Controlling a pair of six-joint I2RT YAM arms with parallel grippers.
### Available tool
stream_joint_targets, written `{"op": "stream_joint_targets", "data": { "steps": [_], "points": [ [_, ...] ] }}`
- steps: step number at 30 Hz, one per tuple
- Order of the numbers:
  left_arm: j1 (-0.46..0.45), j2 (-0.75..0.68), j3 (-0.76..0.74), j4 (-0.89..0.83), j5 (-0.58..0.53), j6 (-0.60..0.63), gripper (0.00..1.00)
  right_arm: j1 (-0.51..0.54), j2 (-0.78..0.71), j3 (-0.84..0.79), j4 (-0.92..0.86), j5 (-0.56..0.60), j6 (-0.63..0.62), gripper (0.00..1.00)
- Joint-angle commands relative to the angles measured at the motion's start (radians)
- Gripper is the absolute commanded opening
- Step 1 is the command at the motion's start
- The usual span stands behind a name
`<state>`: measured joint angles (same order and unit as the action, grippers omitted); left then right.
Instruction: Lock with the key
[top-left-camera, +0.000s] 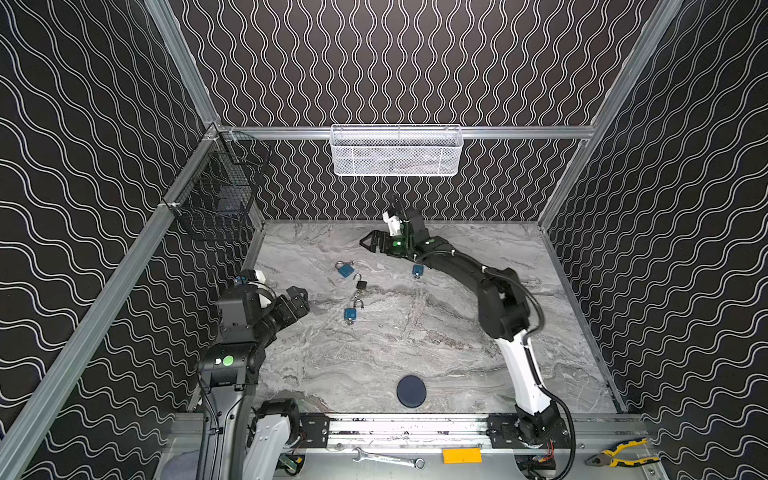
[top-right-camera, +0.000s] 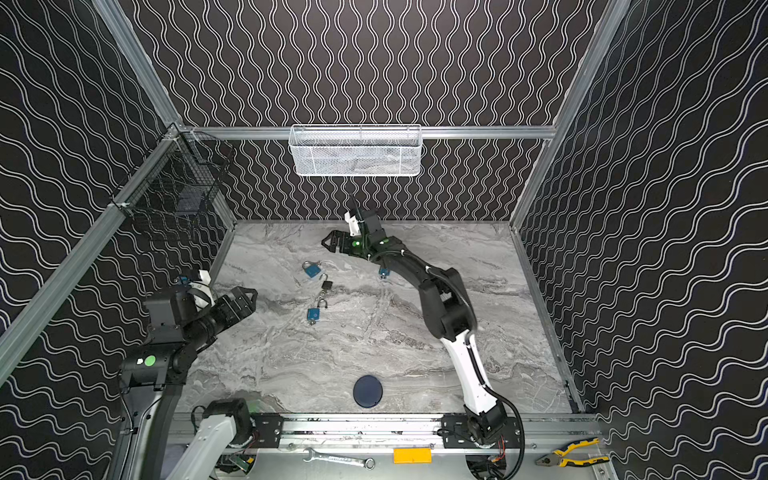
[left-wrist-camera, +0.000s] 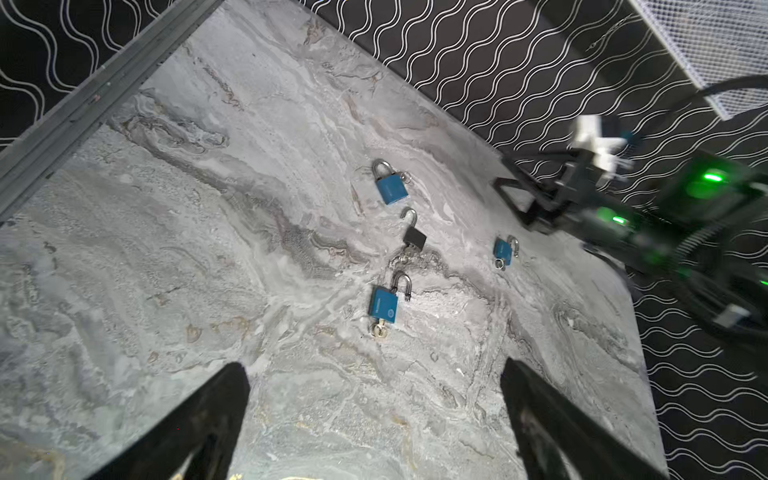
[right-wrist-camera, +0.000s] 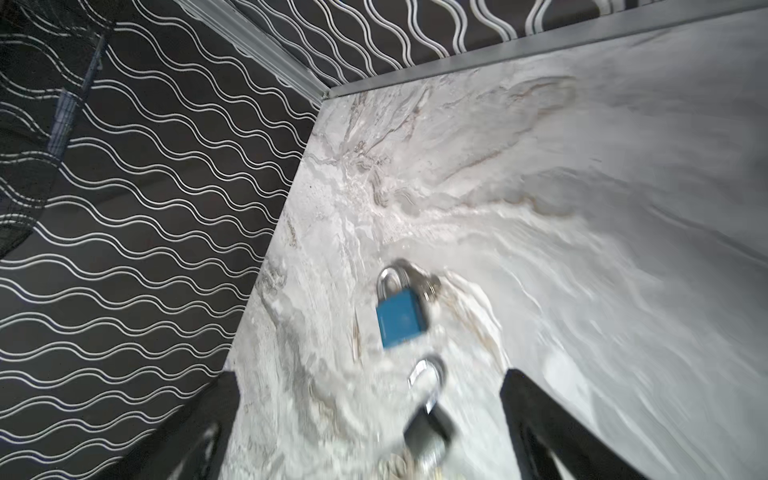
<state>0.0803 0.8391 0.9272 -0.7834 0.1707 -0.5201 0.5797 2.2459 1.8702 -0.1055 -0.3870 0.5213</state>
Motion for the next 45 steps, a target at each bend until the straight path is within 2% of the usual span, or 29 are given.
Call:
{"op": "stream_joint_targets", "data": {
  "steps": [1, 6, 9, 12, 18, 20, 22, 25, 28, 31, 36, 41, 45],
  "points": [
    [0.002, 0.013, 0.006, -0.014, 0.027, 0.002, 0.99, -0.003, -0.159, -0.199, -0.035, 0.148, -0.067, 1.00],
    [0.001, 0.071, -0.017, -0.044, 0.078, 0.003, 0.99, -0.030, -0.417, -0.519, -0.063, 0.263, -0.043, 1.00],
    [0.001, 0.111, -0.042, -0.038, 0.143, 0.011, 0.99, -0.040, -0.514, -0.653, -0.088, 0.300, -0.032, 1.00],
    [0.001, 0.116, -0.082, 0.027, 0.291, 0.013, 0.98, -0.039, -0.591, -0.742, -0.138, 0.348, -0.024, 1.00],
    [-0.006, 0.172, -0.131, 0.065, 0.349, 0.019, 0.98, -0.041, -0.695, -0.864, -0.220, 0.430, 0.002, 1.00],
    [-0.021, 0.205, -0.145, 0.076, 0.346, 0.007, 0.99, -0.043, -0.723, -0.920, -0.210, 0.425, 0.003, 1.00],
    [-0.059, 0.231, -0.176, 0.121, 0.327, -0.022, 0.99, -0.044, -0.738, -0.940, -0.222, 0.413, 0.005, 1.00],
    [-0.178, 0.281, -0.203, 0.189, 0.244, -0.067, 0.99, -0.048, -0.754, -0.967, -0.230, 0.413, -0.003, 1.00],
    [-0.295, 0.368, -0.181, 0.213, 0.140, -0.094, 0.99, -0.064, -0.765, -0.993, -0.234, 0.412, -0.012, 1.00],
    [-0.369, 0.454, -0.151, 0.231, 0.056, -0.112, 0.98, -0.080, -0.772, -1.019, -0.224, 0.385, -0.014, 1.00],
    [-0.398, 0.589, -0.077, 0.221, -0.030, -0.082, 0.99, -0.099, -0.789, -1.058, -0.200, 0.345, -0.012, 1.00],
    [-0.463, 0.717, 0.011, 0.207, -0.090, -0.060, 0.99, -0.114, -0.809, -1.081, -0.194, 0.333, -0.015, 1.00],
    [-0.478, 0.819, 0.052, 0.207, -0.121, -0.061, 0.98, -0.128, -0.807, -1.089, -0.186, 0.316, -0.016, 1.00]
  ]
}}
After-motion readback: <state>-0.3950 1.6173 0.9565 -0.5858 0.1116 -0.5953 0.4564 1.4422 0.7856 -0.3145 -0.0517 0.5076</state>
